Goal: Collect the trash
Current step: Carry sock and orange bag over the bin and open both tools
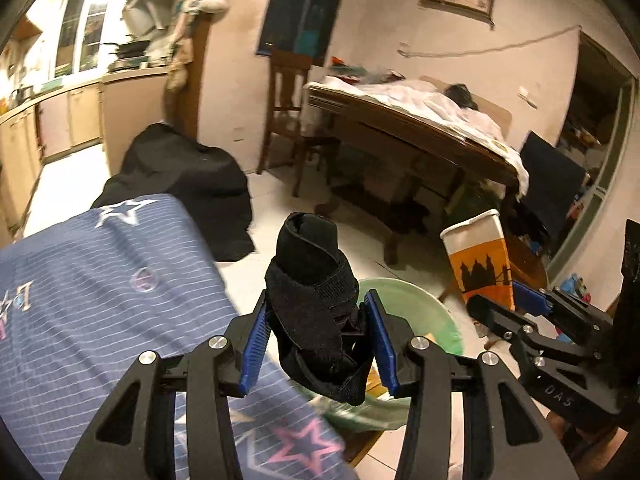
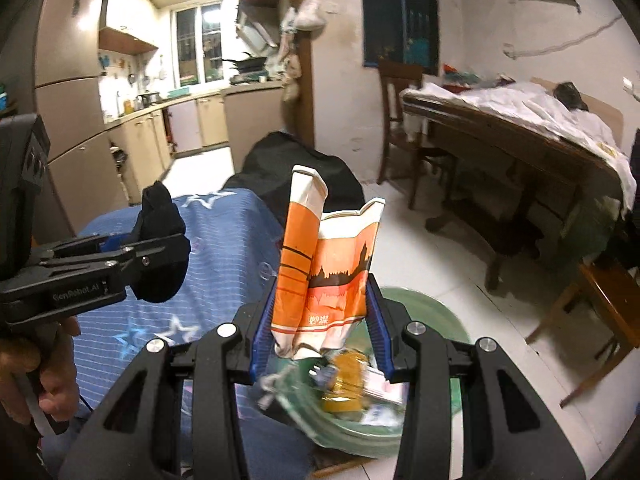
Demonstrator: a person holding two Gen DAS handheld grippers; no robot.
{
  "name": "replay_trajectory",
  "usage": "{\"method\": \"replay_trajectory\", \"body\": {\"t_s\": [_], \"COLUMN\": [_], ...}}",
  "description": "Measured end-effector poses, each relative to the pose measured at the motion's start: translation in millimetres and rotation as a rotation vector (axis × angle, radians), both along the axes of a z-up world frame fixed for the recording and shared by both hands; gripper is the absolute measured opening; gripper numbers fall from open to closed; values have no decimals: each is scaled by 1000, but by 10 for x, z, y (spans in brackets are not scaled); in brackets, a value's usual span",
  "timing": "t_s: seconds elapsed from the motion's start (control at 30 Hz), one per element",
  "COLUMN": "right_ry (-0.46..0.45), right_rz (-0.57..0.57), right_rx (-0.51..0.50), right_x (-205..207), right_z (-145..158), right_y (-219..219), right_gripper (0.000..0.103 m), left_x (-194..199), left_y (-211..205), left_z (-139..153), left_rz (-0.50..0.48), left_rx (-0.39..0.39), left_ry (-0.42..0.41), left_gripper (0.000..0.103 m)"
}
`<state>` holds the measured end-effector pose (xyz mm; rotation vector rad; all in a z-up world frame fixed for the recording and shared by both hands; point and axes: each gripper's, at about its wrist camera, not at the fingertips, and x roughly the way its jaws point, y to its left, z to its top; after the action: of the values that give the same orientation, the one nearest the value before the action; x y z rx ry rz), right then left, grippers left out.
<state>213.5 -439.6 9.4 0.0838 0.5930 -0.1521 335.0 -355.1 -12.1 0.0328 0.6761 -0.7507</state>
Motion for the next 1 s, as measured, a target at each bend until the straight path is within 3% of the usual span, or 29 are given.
{"method": "replay_trajectory", "body": {"t_s": [0.4,0.7,1.0], "right_ry": [152,268,297], "right_rz": [-77,-80,-82], "right_rx": [103,177,193], "right_x": [-32,166,185], "right_z": [-344,-685,-831], "right_y": [-762,-1067,-1136], "right_gripper": [40,40,40], "left_x": [215,478,657], "left_y": [-989,-1307,-1458], "left_z": [-349,-807,-1147], "left_rz": [-105,-139,-147], "left_rx": [96,148,177], "left_ry": [64,144,194], "left_gripper": [47,47,47]}}
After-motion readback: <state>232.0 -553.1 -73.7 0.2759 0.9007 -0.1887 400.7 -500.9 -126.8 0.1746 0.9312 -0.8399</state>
